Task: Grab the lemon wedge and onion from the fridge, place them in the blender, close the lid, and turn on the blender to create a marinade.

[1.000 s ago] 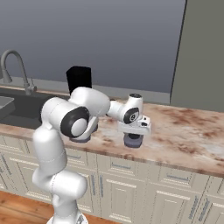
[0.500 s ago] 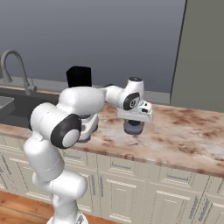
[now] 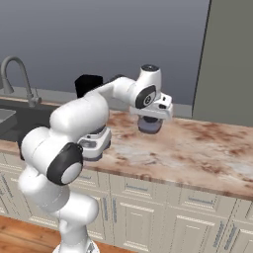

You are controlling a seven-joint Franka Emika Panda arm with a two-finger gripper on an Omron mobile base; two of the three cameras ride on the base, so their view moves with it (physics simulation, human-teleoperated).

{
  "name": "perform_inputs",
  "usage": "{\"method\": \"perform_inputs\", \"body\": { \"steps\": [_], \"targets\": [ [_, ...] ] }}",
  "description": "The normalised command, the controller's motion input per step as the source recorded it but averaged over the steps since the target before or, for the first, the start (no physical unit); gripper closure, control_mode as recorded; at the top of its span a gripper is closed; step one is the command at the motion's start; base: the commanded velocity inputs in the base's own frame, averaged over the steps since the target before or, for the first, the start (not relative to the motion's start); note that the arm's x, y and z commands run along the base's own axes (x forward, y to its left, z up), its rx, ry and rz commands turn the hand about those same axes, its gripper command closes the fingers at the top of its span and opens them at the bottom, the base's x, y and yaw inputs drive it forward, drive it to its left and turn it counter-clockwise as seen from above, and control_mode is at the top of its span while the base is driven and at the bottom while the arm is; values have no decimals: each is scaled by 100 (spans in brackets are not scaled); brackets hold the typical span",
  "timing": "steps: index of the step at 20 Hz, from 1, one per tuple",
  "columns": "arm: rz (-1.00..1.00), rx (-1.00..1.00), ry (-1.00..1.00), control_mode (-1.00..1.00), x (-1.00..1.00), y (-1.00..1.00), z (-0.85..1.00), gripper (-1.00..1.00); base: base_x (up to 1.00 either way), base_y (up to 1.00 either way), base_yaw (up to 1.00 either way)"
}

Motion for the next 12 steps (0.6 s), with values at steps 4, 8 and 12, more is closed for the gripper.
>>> {"method": "perform_inputs", "body": {
  "steps": [4,8,12],
  "targets": [
    [-4,-1,-21,-100,0,59,100,100,0,0,0],
    [-6,-4,-15,-100,0,85,100,100,0,0,0],
    [-6,-3,-8,-100,0,86,100,100,0,0,0]
  ]
}}
